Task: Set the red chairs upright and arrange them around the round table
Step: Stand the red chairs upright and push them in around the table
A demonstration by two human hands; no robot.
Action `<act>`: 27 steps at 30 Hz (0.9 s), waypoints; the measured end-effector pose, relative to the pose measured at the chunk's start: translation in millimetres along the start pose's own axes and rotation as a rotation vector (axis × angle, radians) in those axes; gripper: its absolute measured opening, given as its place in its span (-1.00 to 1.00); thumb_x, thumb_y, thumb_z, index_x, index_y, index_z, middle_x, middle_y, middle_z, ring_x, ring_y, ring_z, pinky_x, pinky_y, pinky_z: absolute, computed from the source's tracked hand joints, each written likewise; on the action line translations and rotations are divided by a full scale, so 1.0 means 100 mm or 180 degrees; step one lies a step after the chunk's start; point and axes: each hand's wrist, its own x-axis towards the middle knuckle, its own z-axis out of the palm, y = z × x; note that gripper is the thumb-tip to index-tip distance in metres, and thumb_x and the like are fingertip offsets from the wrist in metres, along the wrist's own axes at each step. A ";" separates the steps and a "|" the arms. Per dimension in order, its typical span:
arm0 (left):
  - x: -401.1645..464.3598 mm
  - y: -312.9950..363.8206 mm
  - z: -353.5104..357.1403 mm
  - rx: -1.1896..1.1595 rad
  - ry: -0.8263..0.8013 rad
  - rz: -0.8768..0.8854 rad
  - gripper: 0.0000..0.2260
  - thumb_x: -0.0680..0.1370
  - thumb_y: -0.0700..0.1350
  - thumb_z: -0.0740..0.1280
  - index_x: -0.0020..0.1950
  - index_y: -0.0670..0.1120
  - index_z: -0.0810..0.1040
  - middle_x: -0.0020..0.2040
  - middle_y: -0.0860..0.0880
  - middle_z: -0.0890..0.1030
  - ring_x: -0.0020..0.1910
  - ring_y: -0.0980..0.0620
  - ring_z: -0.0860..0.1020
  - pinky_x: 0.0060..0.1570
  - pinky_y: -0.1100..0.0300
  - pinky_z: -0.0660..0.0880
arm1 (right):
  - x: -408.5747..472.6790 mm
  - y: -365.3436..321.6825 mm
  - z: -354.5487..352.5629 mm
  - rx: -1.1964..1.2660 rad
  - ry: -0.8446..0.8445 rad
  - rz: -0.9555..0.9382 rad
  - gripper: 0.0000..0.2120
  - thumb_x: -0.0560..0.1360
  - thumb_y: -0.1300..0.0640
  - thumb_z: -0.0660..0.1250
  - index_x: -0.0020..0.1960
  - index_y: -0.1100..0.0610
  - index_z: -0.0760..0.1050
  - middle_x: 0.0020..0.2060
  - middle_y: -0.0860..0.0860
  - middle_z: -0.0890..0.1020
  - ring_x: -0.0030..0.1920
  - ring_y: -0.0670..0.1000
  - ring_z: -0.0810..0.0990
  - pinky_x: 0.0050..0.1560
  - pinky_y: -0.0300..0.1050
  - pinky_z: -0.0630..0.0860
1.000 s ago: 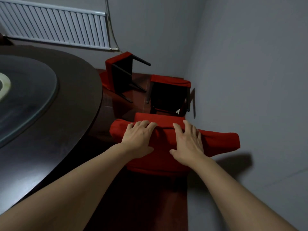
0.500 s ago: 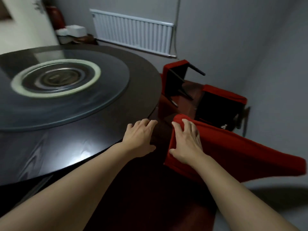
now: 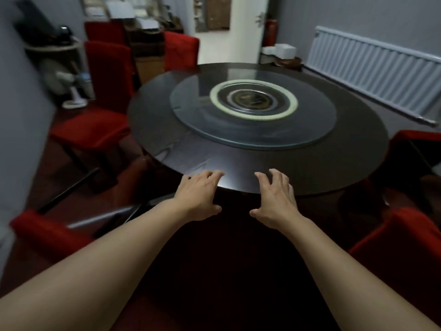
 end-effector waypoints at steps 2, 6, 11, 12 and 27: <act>-0.24 -0.35 -0.06 -0.0062 0.0035 -0.0299 -0.24 0.44 0.07 0.41 0.52 0.04 0.07 0.45 -0.01 0.27 0.40 -0.03 0.31 0.34 0.00 0.19 | 0.07 -0.39 0.09 -0.0043 -0.0045 -0.0282 -0.16 0.40 0.05 0.46 0.50 0.01 0.02 0.49 0.15 -0.04 0.50 0.14 -0.11 0.48 0.02 -0.03; -0.75 -1.03 -0.15 -0.0177 0.0176 -0.0753 -0.23 0.45 0.07 0.41 0.53 0.03 0.06 0.46 -0.02 0.26 0.40 -0.04 0.31 0.34 0.01 0.21 | 0.11 -1.20 0.28 -0.0145 -0.0171 -0.0717 -0.17 0.39 0.02 0.46 0.49 0.00 0.04 0.48 0.14 -0.03 0.50 0.13 -0.10 0.47 0.01 -0.01; -1.37 -1.83 -0.16 -0.0317 0.0213 -0.1104 -0.23 0.45 0.07 0.41 0.53 -0.01 0.07 0.47 -0.02 0.24 0.41 -0.03 0.29 0.37 0.00 0.18 | 0.06 -2.16 0.60 -0.0260 -0.0344 -0.1032 -0.12 0.38 0.02 0.47 0.52 0.01 0.01 0.50 0.16 -0.04 0.51 0.15 -0.10 0.49 0.03 0.00; -1.53 -2.05 -0.15 -0.0330 0.0198 -0.1198 -0.23 0.45 0.07 0.42 0.53 0.00 0.07 0.47 -0.02 0.24 0.41 -0.03 0.30 0.37 0.00 0.19 | 0.02 -2.43 0.71 -0.0277 -0.0398 -0.1124 -0.12 0.38 0.02 0.47 0.52 0.01 0.01 0.50 0.16 -0.04 0.51 0.15 -0.10 0.49 0.04 0.00; -3.43 -4.09 0.32 -0.0686 0.0080 -0.2771 -0.19 0.43 0.09 0.43 0.53 0.00 0.05 0.47 -0.04 0.25 0.42 -0.07 0.28 0.40 -0.07 0.19 | -0.34 -5.08 1.99 -0.0532 -0.0967 -0.2534 -0.11 0.34 -0.03 0.48 0.50 0.03 0.06 0.48 0.19 0.03 0.49 0.20 -0.01 0.48 0.08 0.05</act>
